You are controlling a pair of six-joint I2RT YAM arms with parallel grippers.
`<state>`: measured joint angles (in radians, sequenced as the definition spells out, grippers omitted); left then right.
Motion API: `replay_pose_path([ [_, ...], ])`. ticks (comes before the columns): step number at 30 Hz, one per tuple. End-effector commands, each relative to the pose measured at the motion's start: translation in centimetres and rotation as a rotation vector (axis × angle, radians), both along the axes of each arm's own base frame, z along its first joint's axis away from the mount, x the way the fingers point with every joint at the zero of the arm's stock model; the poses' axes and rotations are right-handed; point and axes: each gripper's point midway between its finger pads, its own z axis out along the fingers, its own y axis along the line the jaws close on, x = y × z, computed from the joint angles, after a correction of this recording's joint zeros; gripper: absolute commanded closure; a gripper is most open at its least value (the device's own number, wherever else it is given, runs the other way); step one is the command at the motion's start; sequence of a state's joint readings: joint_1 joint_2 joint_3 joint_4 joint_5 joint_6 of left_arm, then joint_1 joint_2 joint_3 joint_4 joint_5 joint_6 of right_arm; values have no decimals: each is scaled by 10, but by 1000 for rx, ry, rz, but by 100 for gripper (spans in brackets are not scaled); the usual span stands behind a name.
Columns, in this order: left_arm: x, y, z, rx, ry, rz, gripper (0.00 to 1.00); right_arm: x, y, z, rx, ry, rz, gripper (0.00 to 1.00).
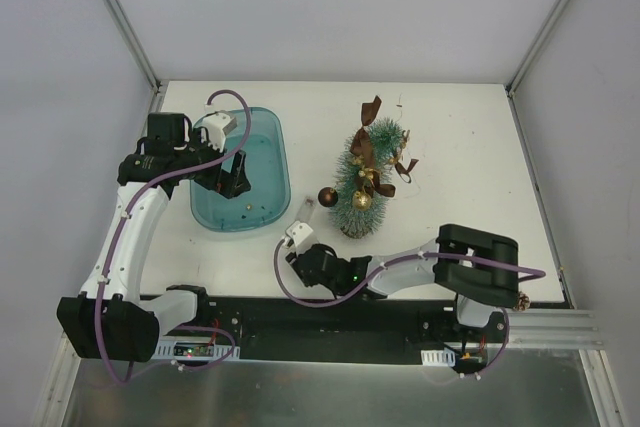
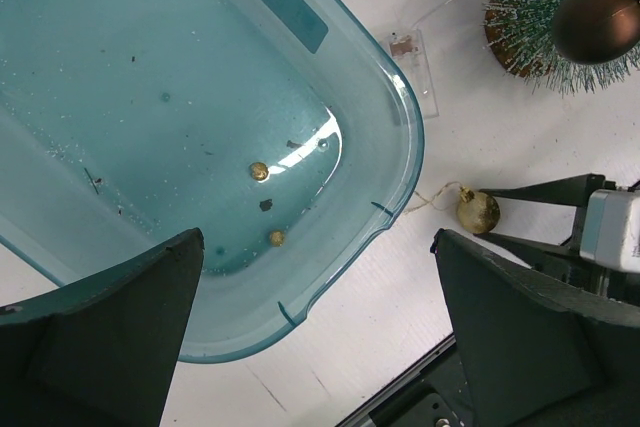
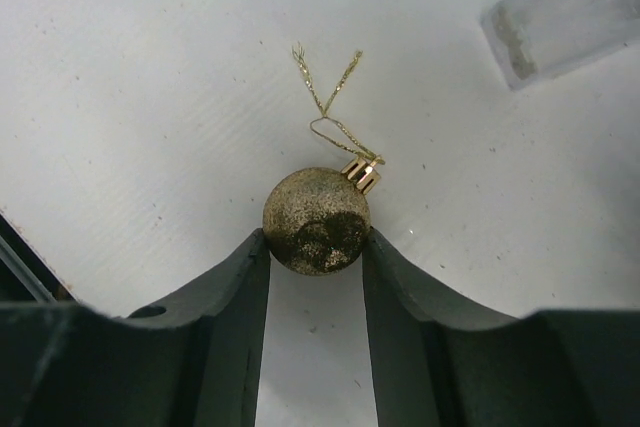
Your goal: Decorate the small christmas tree
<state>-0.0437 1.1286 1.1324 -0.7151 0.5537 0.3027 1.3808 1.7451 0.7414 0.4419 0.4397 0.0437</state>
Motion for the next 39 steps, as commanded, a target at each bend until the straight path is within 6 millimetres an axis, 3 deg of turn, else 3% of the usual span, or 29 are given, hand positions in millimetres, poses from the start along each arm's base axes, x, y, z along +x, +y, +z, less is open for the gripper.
replay_pose_path([
  [1,2,-1,4,-20,-16,-9,1,1,-6,35,89,-51,-24,73],
  [5,3,-1,3,-20,-17,-10,1,-8,-33,57,100,-83,-28,73],
  [11,4,-2,3,-28,-20,-14,1,-18,-97,88,126,-112,-87,73],
  [15,4,-3,4,-29,-27,-20,1,-20,-142,100,134,-109,-128,72],
  [22,4,-6,4,-41,-27,-34,1,-23,-196,118,176,-81,-178,71],
  [29,2,-6,7,-42,-41,-45,1,-16,-217,140,238,-103,-244,69],
  [39,-1,-10,2,-55,-34,-77,1,1,-222,187,341,-190,-269,74],
])
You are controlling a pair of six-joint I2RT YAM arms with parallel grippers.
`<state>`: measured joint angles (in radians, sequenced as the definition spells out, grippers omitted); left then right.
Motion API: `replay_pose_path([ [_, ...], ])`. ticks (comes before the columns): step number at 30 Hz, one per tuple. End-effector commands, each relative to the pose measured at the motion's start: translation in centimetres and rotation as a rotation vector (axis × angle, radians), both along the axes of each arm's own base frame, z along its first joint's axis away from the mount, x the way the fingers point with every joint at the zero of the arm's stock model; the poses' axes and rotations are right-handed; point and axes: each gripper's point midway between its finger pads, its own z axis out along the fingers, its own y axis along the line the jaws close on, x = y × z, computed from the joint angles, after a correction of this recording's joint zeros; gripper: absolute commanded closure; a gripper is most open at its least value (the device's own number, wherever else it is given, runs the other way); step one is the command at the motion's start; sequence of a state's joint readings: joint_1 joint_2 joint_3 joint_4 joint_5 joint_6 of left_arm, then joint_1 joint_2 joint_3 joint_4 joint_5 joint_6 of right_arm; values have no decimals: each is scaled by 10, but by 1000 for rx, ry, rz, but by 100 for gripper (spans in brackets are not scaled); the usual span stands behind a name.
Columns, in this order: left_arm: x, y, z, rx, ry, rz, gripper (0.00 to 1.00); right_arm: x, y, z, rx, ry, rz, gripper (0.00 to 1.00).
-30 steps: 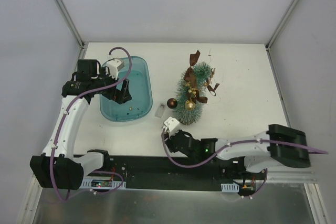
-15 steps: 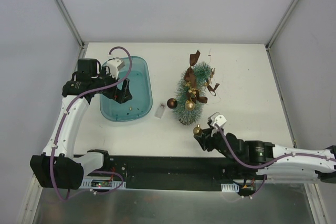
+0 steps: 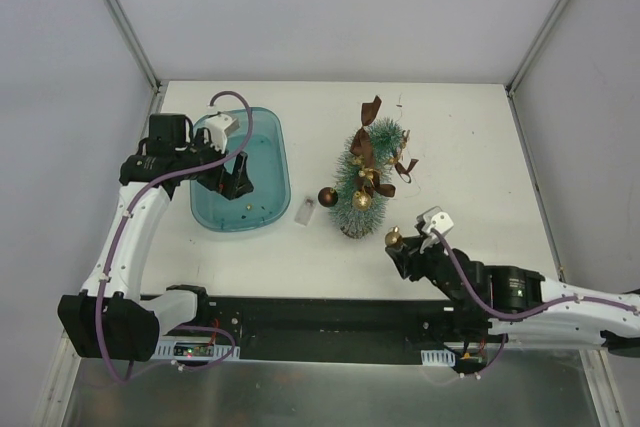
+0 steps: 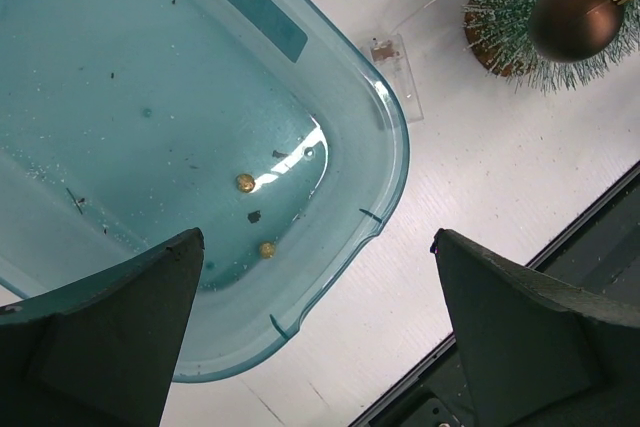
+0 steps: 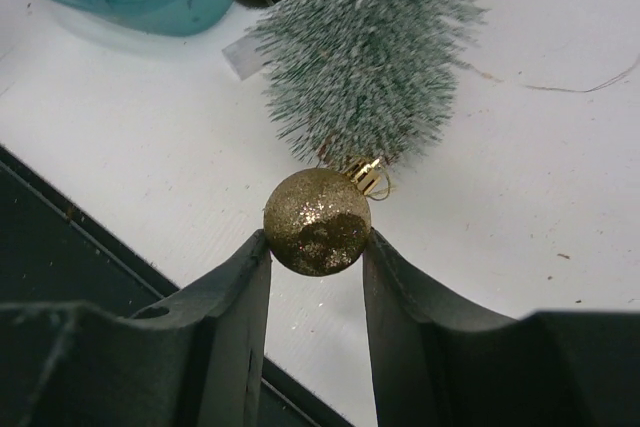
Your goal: Decorate the small christmas tree
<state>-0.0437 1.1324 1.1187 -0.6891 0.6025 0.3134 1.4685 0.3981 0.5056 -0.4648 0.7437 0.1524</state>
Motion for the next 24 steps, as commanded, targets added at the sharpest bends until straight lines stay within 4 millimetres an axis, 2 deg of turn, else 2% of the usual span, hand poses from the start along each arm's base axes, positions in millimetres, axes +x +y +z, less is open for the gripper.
replay_pose_path([
  [1,-3,-4,0,-26,-16,-42,1,17,-8,40,110,-69,-46,76],
  [4,-2,-5,-1,-30,-13,-47,1,24,-8,50,150,-72,-33,81],
  [9,0,-6,-3,-40,-4,-50,1,34,9,56,193,0,36,79],
  [15,3,-8,-7,-47,-5,-58,1,47,5,63,312,66,32,79],
  [24,5,-8,-14,-45,-3,-70,1,58,13,69,482,162,112,82],
])
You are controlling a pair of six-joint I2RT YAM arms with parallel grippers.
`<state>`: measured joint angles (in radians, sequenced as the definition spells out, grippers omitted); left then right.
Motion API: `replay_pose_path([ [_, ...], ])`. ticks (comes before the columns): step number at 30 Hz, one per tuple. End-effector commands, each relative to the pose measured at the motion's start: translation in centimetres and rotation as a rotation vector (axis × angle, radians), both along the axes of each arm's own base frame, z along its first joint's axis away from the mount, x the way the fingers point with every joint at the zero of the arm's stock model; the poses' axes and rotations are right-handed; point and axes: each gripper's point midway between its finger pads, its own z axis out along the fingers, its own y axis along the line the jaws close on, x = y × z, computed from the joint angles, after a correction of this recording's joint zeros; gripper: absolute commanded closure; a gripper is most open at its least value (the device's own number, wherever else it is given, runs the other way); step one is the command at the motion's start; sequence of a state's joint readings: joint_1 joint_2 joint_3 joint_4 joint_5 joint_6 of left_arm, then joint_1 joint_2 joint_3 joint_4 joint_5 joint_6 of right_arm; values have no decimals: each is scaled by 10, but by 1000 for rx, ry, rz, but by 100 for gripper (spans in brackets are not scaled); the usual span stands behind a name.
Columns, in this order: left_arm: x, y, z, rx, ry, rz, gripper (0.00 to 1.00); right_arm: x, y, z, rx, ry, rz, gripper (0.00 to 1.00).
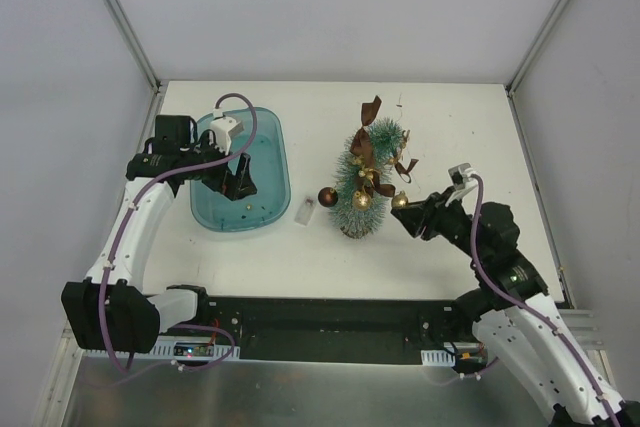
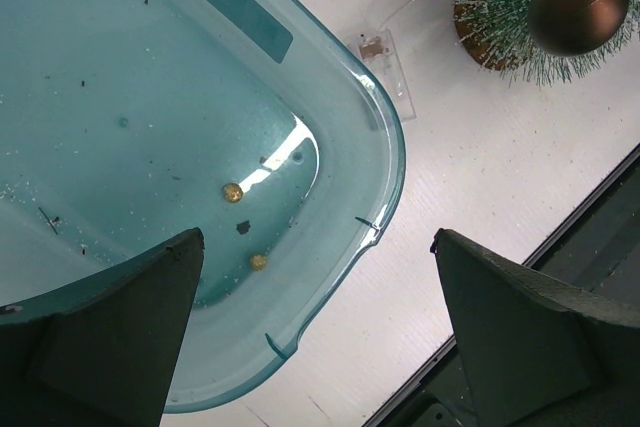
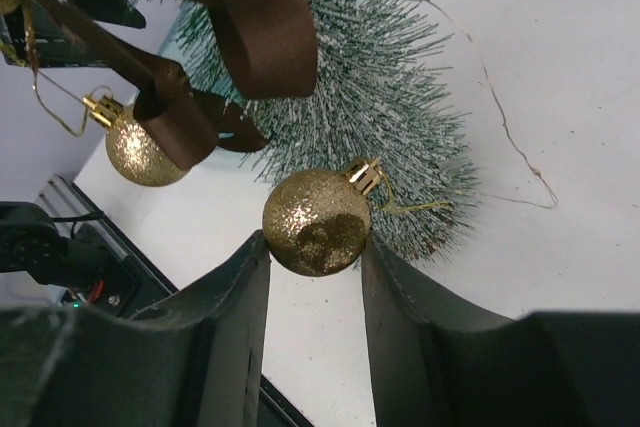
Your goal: Decorate the small christmas tree
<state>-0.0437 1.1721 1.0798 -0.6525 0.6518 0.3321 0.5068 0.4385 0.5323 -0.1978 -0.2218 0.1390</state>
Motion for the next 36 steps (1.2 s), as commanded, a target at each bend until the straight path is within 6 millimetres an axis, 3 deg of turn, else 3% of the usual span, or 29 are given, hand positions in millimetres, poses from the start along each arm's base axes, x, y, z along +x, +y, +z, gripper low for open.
replay_pose_path([
  [1,3,-1,4,-18,-39,-25,1,-5,21,22,151,-1,146,82],
  [8,3,0,3,-14,-43,-24,1,-2,21,10,156,45,164,83],
  [15,3,-1,5,-18,-47,-26,1,1,21,16,171,21,171,83],
  [36,4,-1,7,-19,-54,-25,1,16,13,-3,189,49,107,86],
])
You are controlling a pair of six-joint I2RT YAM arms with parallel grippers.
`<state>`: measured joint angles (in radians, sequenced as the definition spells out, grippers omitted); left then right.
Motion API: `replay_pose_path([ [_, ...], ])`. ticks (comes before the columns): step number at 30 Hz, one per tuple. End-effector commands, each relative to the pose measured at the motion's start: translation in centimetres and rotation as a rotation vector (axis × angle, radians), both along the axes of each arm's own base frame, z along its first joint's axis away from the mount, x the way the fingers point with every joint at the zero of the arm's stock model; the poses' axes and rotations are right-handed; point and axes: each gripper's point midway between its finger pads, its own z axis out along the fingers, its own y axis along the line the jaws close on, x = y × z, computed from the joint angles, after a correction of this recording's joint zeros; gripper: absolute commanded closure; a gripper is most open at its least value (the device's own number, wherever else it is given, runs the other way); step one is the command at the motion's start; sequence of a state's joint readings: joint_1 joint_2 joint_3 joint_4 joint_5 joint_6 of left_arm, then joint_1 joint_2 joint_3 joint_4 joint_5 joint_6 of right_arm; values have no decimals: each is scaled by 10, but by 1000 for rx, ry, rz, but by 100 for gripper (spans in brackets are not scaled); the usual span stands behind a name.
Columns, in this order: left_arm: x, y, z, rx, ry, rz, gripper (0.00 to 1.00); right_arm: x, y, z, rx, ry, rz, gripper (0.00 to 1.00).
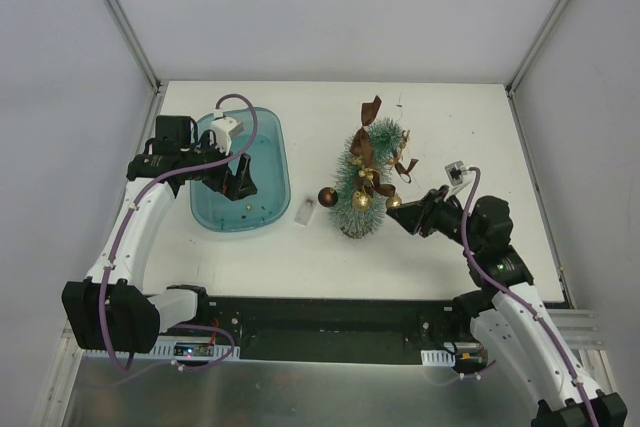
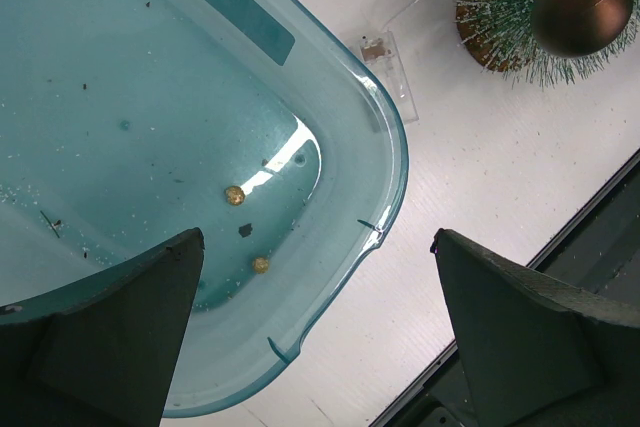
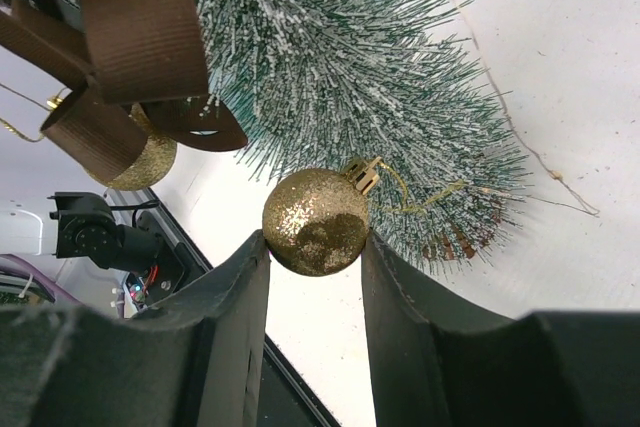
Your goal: Decorate the small christmas tree
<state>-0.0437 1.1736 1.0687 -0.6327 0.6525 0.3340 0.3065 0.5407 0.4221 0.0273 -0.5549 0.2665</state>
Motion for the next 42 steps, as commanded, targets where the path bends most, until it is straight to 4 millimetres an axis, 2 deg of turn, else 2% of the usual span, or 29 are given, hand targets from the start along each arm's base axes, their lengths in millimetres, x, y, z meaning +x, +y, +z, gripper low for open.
replay_pose_path([
  [1,1,-1,8,-18,-40,-24,1,6,2,13,41,-55,6,86],
  [12,1,-2,11,-25,-44,-26,2,0,-2,24,101,-66,15,86],
  [19,0,-4,12,-34,-44,-31,2,4,-7,30,129,-50,25,86],
  [25,0,-4,10,-34,-39,-31,3,6,-1,37,181,-46,80,87],
  [32,0,-4,10,-38,-37,-35,3,12,-4,37,184,-64,43,88],
  [42,0,-4,8,-37,-33,-37,4,23,-11,24,162,-50,-16,88],
])
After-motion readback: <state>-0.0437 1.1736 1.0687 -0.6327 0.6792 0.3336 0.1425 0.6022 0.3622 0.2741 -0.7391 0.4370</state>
